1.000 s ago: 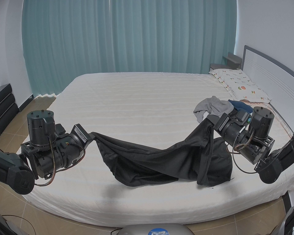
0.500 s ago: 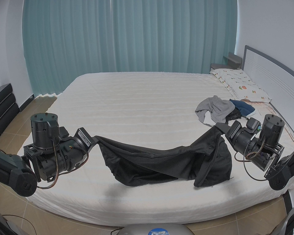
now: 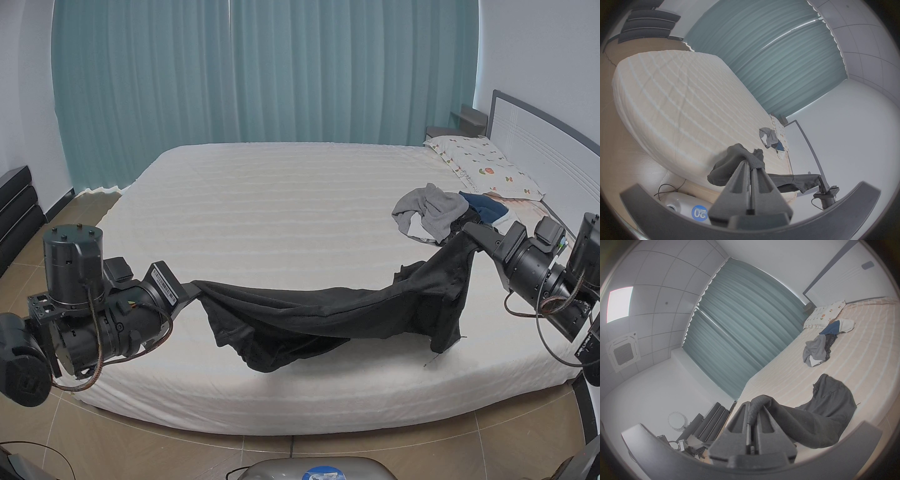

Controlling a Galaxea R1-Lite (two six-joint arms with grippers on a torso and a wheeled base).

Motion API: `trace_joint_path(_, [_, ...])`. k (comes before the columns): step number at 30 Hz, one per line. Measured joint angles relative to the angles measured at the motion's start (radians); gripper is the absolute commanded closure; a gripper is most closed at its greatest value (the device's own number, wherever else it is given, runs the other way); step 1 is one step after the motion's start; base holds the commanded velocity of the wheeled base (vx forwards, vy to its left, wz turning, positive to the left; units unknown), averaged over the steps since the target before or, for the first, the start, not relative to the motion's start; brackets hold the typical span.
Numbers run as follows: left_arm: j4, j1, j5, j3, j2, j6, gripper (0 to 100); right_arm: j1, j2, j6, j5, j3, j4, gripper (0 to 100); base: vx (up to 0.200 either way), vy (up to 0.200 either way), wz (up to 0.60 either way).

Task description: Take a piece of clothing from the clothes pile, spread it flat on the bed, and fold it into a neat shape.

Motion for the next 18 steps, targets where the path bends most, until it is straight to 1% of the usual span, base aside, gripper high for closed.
trace_joint_path(3, [0.11, -0.011, 0.003, -0.048, -0.049, 0.019, 100, 0.013, -0.076, -0.01, -0.003, -0.028, 0.108, 100, 0.0, 0.0, 0.0])
trace_joint_path(7, [0.198, -0.016, 0.006, -0.129, -0.095, 0.03, 100, 0.013, -0.152, -0.015, -0.002, -0.104, 0.217, 100, 0.0, 0.0, 0.0])
trace_joint_path(13, [0.326, 0.005, 0.009, -0.301, -0.119, 0.036, 100, -0.033, -0.211, -0.019, 0.006, -0.355, 0.398, 100, 0.0, 0.0, 0.0])
trace_joint_path(14, [0.355, 0.013, 0.008, -0.347, -0.115, 0.036, 100, -0.047, -0.212, -0.019, 0.008, -0.43, 0.439, 100, 0.0, 0.0, 0.0])
trace_joint_path(18, [0.424, 0.04, 0.007, -0.47, -0.085, 0.036, 100, -0.083, -0.193, -0.019, 0.01, -0.603, 0.527, 100, 0.0, 0.0, 0.0])
